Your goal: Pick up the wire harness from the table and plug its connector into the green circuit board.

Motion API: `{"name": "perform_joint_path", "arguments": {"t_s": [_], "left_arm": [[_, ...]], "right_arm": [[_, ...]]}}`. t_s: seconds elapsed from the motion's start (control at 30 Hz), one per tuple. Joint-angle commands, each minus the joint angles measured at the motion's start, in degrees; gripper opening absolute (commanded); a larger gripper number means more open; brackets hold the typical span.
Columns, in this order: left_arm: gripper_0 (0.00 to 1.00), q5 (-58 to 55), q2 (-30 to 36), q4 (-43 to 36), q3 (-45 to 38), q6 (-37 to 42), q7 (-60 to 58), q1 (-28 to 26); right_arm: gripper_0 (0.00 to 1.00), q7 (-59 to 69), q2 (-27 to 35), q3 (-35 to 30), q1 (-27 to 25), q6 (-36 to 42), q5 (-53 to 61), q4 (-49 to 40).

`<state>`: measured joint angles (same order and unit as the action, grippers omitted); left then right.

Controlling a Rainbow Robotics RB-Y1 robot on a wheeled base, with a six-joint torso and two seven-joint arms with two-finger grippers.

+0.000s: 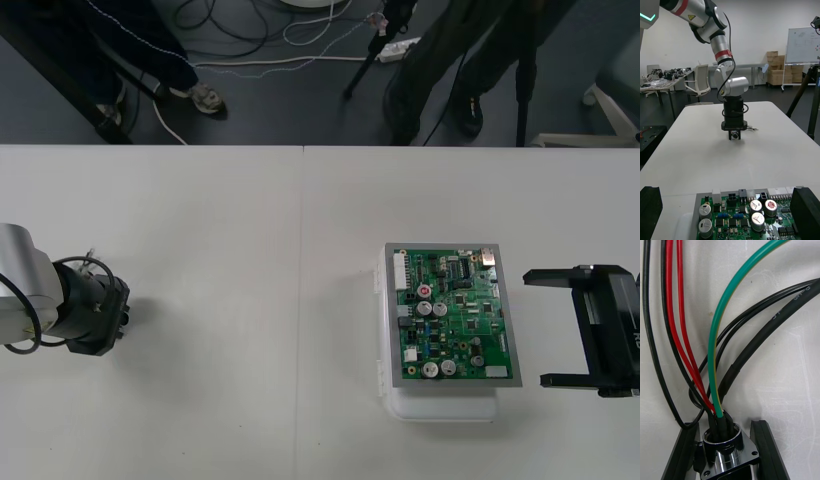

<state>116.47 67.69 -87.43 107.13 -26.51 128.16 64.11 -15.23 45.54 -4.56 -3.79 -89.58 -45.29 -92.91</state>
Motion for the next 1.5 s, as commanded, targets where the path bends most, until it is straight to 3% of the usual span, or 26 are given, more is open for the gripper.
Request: {"name": "perform_joint_path", "arguments": {"t_s": [0.03, 0.27, 1.17, 1.5], "left_arm": [[0.0, -1.42, -0.28, 0.59, 0.63, 2.51, 2.36, 1.8], [0.0, -5.02, 1.57, -0.11, -1.13, 1.98, 2.01, 1.8], [0.0, -31.39, 6.23, -1.16, -19.59, -14.19, 0.34, 1.45], [0.0, -39.39, 7.02, -0.29, -37.25, -19.81, -1.77, -9.09]], "right_arm": [[1.0, -2.0, 1.83, 0.95, 1.07, -0.42, 1.08, -2.1], [1.0, -2.44, 1.92, 1.04, 0.81, -0.42, 1.0, -2.36], [1.0, -2.09, 3.15, 0.78, 0.37, -0.42, 2.4, -2.36], [1.0, -2.09, 3.68, 0.16, 0.1, -0.42, 2.49, -2.27]]}}
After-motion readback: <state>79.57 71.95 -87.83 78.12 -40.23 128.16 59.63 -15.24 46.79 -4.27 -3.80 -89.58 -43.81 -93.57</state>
